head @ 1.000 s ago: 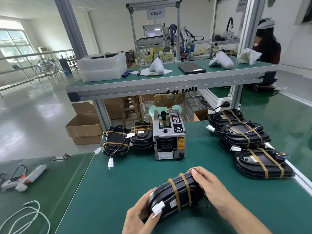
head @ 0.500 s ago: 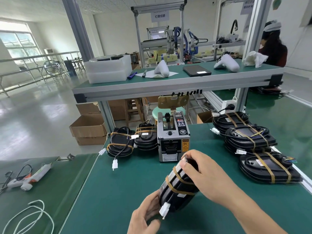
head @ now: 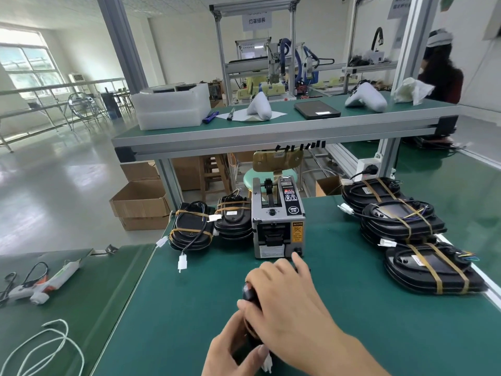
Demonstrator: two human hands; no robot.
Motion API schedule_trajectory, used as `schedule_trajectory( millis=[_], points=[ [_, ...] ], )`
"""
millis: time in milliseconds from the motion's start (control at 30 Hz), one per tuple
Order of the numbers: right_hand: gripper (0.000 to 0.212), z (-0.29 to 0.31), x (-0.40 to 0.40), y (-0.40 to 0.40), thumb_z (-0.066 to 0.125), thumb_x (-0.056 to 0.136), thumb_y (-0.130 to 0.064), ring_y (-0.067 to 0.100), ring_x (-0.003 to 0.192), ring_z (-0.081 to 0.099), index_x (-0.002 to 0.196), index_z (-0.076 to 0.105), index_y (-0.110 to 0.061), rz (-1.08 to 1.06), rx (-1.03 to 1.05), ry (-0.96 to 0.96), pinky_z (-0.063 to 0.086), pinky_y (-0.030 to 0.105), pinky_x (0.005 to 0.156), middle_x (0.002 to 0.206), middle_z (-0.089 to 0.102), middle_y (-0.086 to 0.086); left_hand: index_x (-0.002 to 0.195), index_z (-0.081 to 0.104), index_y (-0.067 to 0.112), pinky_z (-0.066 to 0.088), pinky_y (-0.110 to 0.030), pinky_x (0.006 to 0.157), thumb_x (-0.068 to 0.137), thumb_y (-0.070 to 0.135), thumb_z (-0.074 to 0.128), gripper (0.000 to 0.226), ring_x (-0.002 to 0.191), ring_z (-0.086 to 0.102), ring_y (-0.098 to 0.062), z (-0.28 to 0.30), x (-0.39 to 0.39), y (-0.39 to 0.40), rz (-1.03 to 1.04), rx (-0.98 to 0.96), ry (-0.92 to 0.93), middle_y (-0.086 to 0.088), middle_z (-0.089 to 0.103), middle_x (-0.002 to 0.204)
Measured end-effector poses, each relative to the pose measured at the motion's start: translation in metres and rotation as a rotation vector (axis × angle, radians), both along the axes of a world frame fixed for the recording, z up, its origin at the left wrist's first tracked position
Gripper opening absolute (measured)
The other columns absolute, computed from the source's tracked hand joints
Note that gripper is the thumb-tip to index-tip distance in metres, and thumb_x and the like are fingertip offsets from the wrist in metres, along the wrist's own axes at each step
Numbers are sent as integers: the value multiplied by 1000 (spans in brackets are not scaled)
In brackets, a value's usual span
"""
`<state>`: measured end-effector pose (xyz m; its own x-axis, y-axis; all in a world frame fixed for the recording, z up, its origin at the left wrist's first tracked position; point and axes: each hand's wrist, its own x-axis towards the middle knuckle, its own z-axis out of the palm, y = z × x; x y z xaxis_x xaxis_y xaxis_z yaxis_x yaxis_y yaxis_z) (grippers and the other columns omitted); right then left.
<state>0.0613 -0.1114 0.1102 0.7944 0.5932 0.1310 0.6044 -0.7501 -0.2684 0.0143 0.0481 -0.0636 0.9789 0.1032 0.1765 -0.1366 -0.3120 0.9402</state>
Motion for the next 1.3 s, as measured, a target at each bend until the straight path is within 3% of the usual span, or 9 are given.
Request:
schedule_trajectory(
  millis=[133,333,400,467,533,667,867,1033,1300],
  points=[
    [43,-6,-5,8,28,97,-59,23,114,46,112,54,-29,30,-41,-54,7,53,125,111,54,-8,136,65,48,54,-15,94,76,73,84,67,122,71,-8,-1,1,-5,85,-128,23,10,76,128],
    [59,-2,-6,1,18,88,-69,15,117,41,119,53,-34,50,2,27,-1,44,127,115,51,-15,125,61,66,57,-25,100,77,57,82,53,116,71,-1,3,3,7,-25,-56,87,24,74,124],
    [60,5,-4,-4,26,88,-73,2,120,42,126,56,-37,93,169,113,-3,34,126,117,54,-22,142,61,42,57,-35,104,87,48,87,61,124,71,-15,1,2,3,55,-60,33,7,75,131],
    [54,12,3,-11,43,89,-71,-10,118,49,126,63,-37,88,473,195,16,17,120,115,60,-27,151,54,29,57,-33,103,95,35,82,64,127,70,-23,0,0,1,34,-70,29,-4,73,136],
    [38,15,18,-22,58,90,-61,-10,110,60,117,71,-38,-9,750,183,38,5,97,111,68,-28,151,55,32,56,-26,99,96,35,81,61,121,73,-23,1,1,3,53,-93,46,-6,75,131],
    [12,8,74,-36,67,98,-29,1,74,71,97,78,-35,-270,1078,436,50,10,65,91,79,-9,147,58,37,55,-21,97,93,40,82,59,115,75,-19,4,1,2,55,-74,-9,-4,78,125],
    [16,-45,140,-18,65,97,-16,9,57,66,89,78,-13,-573,970,672,48,21,59,77,78,0,143,60,41,55,-24,98,89,52,83,60,117,75,-21,14,-1,-3,64,-63,-47,-4,78,124],
    [16,-50,156,4,62,96,-7,18,60,66,88,75,-4,-609,1010,714,61,34,75,86,79,12,140,63,40,56,-27,100,86,55,83,59,116,75,-22,19,-2,-5,70,-81,-63,-4,79,121],
    [7,-53,161,14,70,93,-7,7,53,65,91,74,-3,-727,1192,824,49,14,47,84,80,9,136,65,41,56,-25,98,84,54,86,58,113,76,-22,23,-3,-7,56,-108,-74,-5,80,118]
  ],
)
